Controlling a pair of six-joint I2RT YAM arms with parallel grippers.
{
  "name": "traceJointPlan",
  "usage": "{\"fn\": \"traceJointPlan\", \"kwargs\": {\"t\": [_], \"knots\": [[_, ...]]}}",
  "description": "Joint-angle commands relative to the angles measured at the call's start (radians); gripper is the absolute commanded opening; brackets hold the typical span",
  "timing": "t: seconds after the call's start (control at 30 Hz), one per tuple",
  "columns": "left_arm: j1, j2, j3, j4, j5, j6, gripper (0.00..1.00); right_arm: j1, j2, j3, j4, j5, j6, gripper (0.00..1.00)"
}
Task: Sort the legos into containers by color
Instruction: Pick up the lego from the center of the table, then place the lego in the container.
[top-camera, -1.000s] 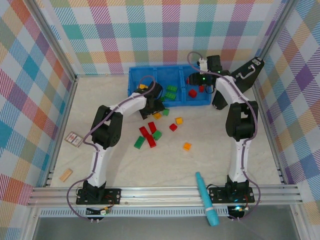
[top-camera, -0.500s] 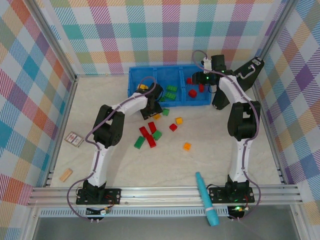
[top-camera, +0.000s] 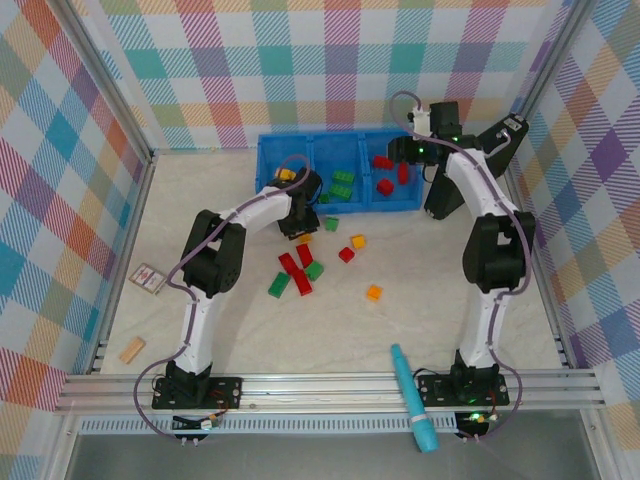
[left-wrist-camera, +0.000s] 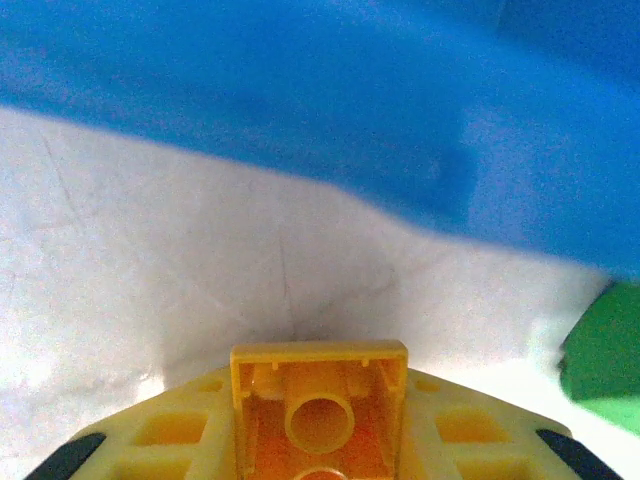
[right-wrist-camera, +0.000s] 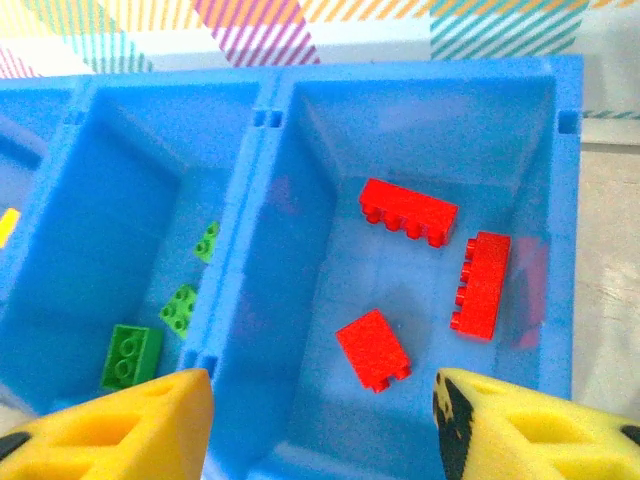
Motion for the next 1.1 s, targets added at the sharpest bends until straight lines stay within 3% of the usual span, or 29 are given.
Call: {"fn": "traceJointPlan", "kwargs": {"t": [0.0, 0.23, 0.43, 0.63, 0.9, 1.07], "knots": [[0.003, -0.081, -0.016, -0.167, 0.046, 0.068, 0.23, 0.039, -0.091, -0.075, 0.004, -0.006, 0.036, 0.61], [0.083, -0.216, 0.114, -0.213, 0.007, 0.173, 0.25, 0.18, -0.24, -0.299, 0.08, -0.008, 0.175, 0.64], [0.152, -0.238, 0.189, -0.155, -0.02, 0.238, 0.26, 0.295, -0.232, -0.363, 0.108, 0.039, 0.306, 0.64], [0.163, -0.136, 0.29, -0.089, -0.137, 0.342, 0.26, 0.354, -0.134, -0.333, 0.144, 0.08, 0.331, 0.64], [0.172, 0.043, 0.477, -0.085, -0.188, 0.431, 0.27, 0.426, -0.067, -0.294, 0.141, 0.198, 0.323, 0.65], [0.188, 0.136, 0.569, -0.086, -0.163, 0.447, 0.28, 0.462, -0.014, -0.274, 0.116, 0.259, 0.32, 0.65]]}}
